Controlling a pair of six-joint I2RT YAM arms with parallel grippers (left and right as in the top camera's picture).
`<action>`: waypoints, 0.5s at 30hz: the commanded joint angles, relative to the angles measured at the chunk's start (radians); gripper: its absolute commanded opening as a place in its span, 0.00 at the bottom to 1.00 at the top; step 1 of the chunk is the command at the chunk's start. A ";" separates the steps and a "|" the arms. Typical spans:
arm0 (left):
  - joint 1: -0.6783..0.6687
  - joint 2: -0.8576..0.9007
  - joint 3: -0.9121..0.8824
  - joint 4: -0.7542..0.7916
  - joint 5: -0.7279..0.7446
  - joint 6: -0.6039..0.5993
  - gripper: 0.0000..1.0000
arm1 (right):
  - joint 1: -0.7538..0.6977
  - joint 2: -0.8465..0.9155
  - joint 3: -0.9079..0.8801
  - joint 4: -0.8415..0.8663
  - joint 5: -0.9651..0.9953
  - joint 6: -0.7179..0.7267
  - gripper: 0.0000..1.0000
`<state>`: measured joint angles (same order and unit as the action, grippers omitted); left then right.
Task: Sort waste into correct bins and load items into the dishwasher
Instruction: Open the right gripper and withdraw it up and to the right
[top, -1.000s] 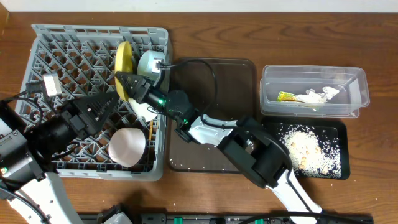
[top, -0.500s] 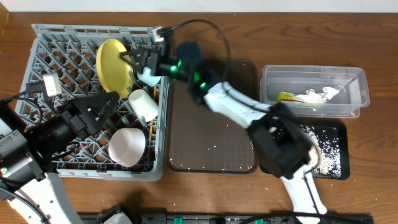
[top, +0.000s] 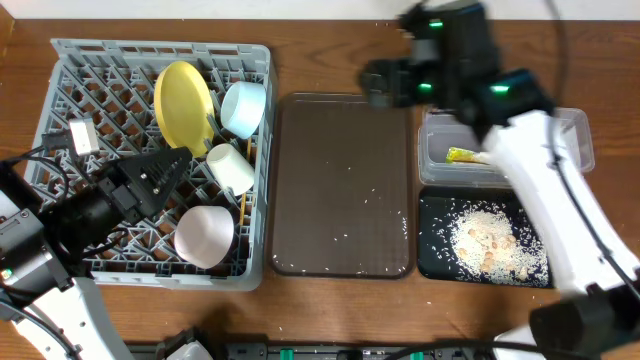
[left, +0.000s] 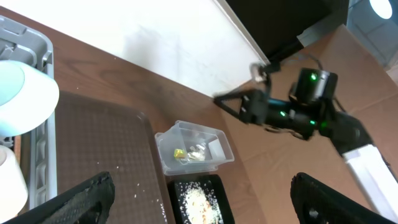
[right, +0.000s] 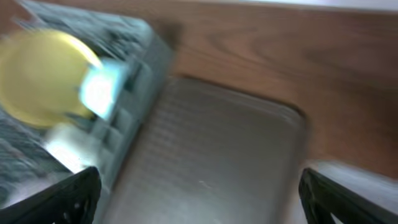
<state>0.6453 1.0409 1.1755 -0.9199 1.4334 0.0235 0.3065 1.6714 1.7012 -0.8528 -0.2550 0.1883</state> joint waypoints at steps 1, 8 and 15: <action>0.002 -0.001 0.006 -0.003 0.005 0.006 0.92 | -0.050 -0.021 0.001 -0.098 0.045 -0.145 0.99; 0.002 -0.001 0.006 -0.003 0.005 0.006 0.91 | -0.090 -0.022 0.000 -0.194 0.045 -0.145 0.99; 0.002 -0.001 0.006 -0.003 0.005 0.006 0.91 | -0.090 -0.022 0.000 -0.195 0.057 -0.146 0.99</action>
<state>0.6453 1.0409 1.1755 -0.9199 1.4330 0.0235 0.2180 1.6520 1.7004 -1.0443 -0.2111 0.0628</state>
